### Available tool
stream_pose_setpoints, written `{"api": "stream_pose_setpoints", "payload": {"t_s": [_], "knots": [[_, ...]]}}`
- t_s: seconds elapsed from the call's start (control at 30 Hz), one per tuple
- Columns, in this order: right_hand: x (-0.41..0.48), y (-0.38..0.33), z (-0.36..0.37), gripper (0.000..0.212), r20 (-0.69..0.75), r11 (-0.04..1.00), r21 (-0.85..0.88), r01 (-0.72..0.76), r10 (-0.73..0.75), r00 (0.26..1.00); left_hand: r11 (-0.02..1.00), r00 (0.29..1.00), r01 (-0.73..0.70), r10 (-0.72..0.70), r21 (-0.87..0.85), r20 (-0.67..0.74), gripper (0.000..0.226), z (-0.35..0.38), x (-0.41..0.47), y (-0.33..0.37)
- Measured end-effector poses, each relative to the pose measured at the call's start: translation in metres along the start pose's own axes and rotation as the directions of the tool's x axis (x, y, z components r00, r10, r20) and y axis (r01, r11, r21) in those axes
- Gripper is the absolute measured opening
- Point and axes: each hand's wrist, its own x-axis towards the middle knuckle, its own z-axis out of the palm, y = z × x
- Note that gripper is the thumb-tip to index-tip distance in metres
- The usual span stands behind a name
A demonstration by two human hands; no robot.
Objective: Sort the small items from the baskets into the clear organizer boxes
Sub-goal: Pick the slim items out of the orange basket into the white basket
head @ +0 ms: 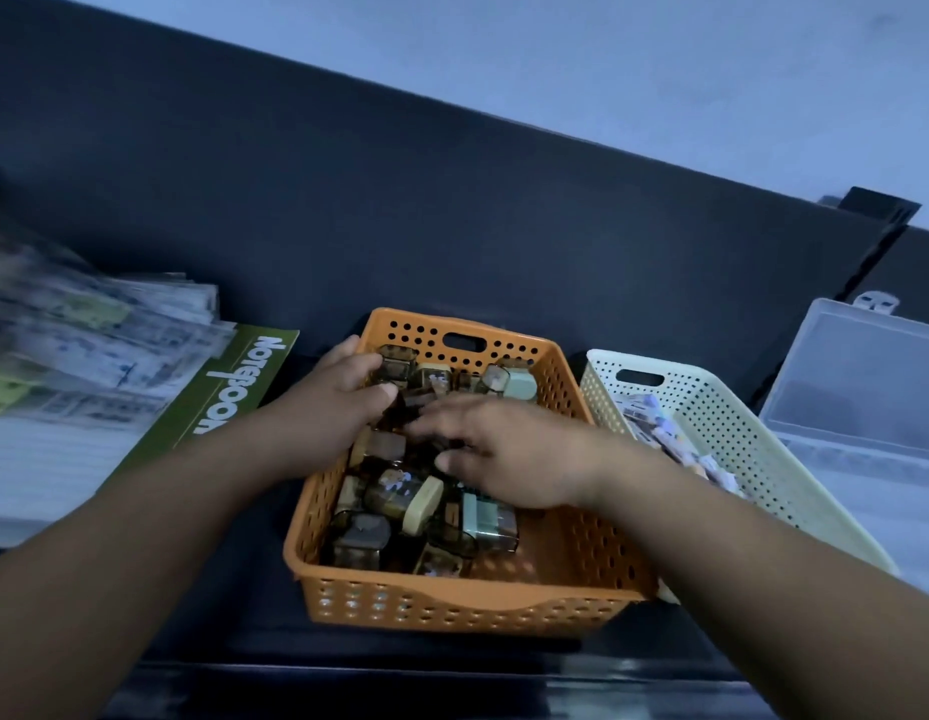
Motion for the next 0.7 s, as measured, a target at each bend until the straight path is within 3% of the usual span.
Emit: {"api": "stream_pose_setpoints", "payload": {"t_s": [0.07,0.3,0.4,0.47,0.57,0.63,0.7], "knots": [[0.011,0.000,0.009,0.053,0.110,0.998,-0.052,0.021,-0.015,0.994,1.000,1.000,0.007,-0.007,0.004,0.002,0.056,0.001,0.001,-0.001],[-0.029,0.007,-0.015,0.042,0.281,0.993,0.116,-0.034,0.000,0.960,0.996,0.999,-0.012,0.016,-0.083,0.050,0.059,0.001,0.001,-0.007],[-0.029,0.008,-0.030,0.035,0.176,0.986,0.158,-0.047,0.018,0.984,0.994,0.998,-0.014,0.020,-0.108,0.051,0.059,0.001,0.001,-0.010],[-0.016,0.015,-0.032,0.031,-0.044,0.988,0.143,-0.060,0.067,0.997,0.993,0.999,-0.015,0.020,-0.114,0.047,0.059,0.001,0.002,-0.011],[0.015,0.037,-0.027,0.029,-0.308,0.985,0.059,-0.164,0.175,0.935,0.994,0.999,-0.019,0.024,-0.106,0.043,0.059,0.002,0.003,-0.011],[0.034,0.051,-0.023,0.042,-0.254,0.970,-0.016,-0.242,0.230,0.940,0.994,0.999,-0.019,0.023,-0.105,0.036,0.059,0.002,0.004,-0.011],[0.046,0.058,-0.018,0.057,-0.086,0.943,-0.065,-0.327,0.321,0.943,0.995,0.999,-0.017,0.020,-0.099,0.033,0.060,0.003,0.004,-0.011]]}}
